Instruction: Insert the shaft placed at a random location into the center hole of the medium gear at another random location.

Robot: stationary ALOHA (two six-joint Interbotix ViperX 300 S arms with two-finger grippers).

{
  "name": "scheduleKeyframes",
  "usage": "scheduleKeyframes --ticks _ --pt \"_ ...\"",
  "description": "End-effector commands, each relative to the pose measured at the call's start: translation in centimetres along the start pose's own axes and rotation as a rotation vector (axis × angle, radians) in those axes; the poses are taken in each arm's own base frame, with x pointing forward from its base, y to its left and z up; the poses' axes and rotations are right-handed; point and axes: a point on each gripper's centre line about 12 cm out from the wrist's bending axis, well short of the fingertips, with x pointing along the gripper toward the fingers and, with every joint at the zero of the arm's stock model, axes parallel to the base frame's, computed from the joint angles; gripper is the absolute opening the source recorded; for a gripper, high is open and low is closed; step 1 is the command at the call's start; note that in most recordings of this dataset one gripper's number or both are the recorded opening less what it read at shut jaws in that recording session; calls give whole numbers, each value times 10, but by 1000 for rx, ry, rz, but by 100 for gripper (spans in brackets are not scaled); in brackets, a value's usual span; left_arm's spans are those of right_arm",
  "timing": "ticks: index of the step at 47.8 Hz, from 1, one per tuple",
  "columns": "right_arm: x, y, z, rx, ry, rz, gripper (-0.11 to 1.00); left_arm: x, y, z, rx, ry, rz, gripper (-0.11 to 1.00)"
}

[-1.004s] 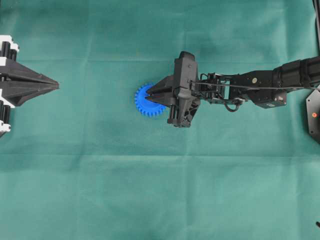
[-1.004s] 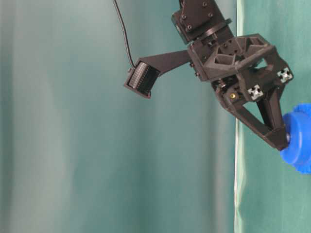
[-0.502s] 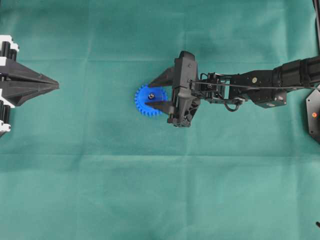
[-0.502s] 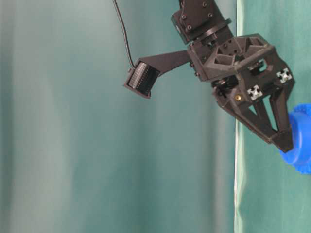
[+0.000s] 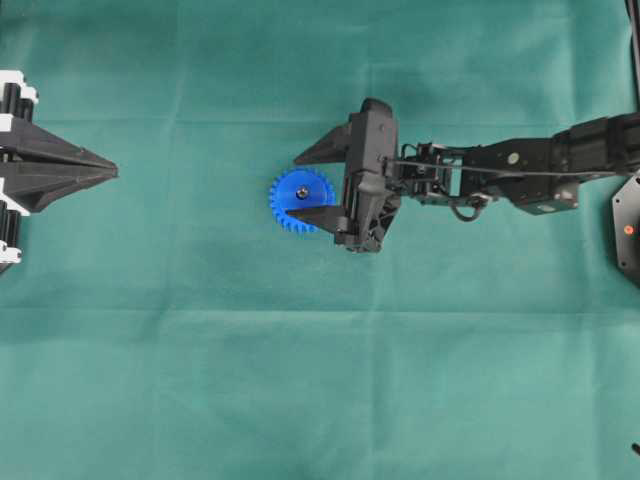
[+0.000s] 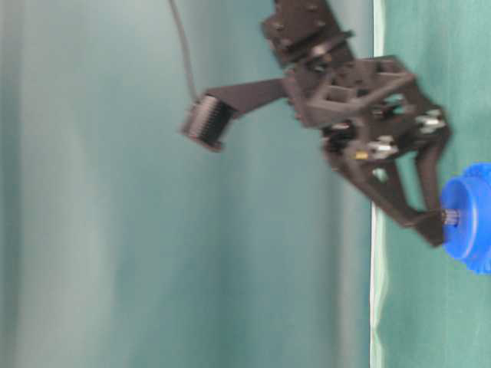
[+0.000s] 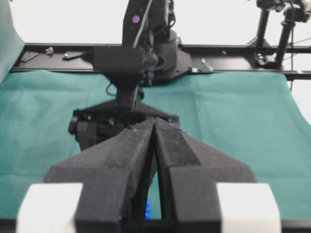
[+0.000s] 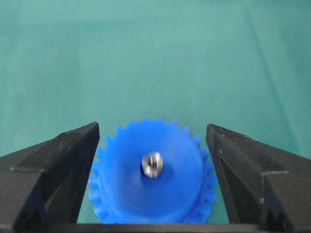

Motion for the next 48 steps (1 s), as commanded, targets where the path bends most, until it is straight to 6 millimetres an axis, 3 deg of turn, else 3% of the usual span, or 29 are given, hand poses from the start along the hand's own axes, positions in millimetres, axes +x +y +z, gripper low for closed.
scheduleKeyframes --ticks 1,8,17,31,48 --pt "-12 0 31 4 -70 2 91 2 0 9 0 -25 0 0" --pt "-26 1 48 1 -87 8 91 2 0 10 2 -28 -1 0" --pt "-31 1 52 0 -93 9 91 2 0 10 2 -26 -1 0" --pt "-47 0 41 6 -77 8 91 2 0 10 0 -26 -2 0" --pt "-100 -3 22 10 -80 6 91 1 0 11 0 -29 -2 0"
